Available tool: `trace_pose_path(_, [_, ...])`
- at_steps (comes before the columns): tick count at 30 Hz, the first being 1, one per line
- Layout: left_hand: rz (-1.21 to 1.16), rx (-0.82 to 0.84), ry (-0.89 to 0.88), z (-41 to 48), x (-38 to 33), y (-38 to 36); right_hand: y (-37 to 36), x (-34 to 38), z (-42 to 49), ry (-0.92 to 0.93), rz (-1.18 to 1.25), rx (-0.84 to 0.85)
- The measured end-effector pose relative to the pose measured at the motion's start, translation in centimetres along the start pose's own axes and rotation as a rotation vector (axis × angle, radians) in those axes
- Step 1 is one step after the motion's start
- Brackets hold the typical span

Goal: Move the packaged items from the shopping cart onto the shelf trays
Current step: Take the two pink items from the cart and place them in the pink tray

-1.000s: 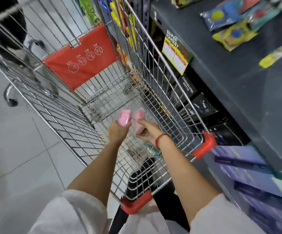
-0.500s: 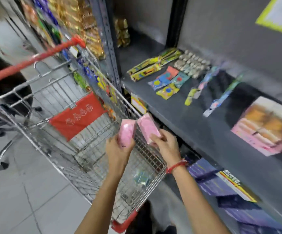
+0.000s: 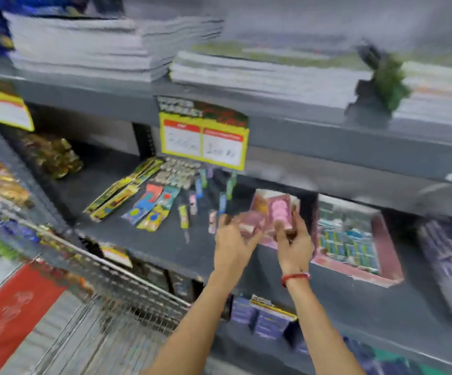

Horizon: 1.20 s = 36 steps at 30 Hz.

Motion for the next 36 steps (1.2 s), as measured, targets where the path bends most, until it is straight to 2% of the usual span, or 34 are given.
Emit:
trace_pose_path(4, [0.016,0.067,0.043,1.4,-0.4,-3.4,0.1,-1.5,1.3,0.002,-0.125,0.102])
trace_pose_path(9, [0.081,0.213,-0.054,2.7,0.3,-5.7,-0.7,-2.1,2.3,0.075,-0.262,0.229])
trace_pose_path(13, [0.193,0.225,-0.092,4.8,-0.1,-5.5,-1.5,-1.2,3.9,0.166,-0.406,0.252])
trace_pose_path(16, [0.205,0.328,-0.129,5.7,-0.5,-6.1,-2.1,-0.4,4.3,0.213,-0.478,0.290])
trace_pose_path(19, [0.252,0.395,-0.145,5.9,0.1,-6.5,-2.2,-0.6,4.7,0.246,-0.668,0.286])
trace_pose_path(21, [0.305,0.366,-0.168,6.2,0.5,-6.4,-2.5,-0.7,4.6,0.287,-0.739,0.295])
trace_pose_path(32, [0.521,0.187,-0.288,6.2,-1.1,-6.7,-2.9,-1.5,4.3,0.266,-0.892,0.351])
trace_pose_path(36, [0.468,0.122,-0.288,5.2,-1.0,-4.0,-2.5,0.7,3.6,0.319,-0.849,0.289])
Point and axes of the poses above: each hand's wrist, its own z-axis towards the middle knuckle, its own y-axis out of the back of the hand, x = y × z, the point moved 8 cm from there along z, towards the middle knuckle, and after that the axes turned 8 degrees about y, right-handed, at the moved point
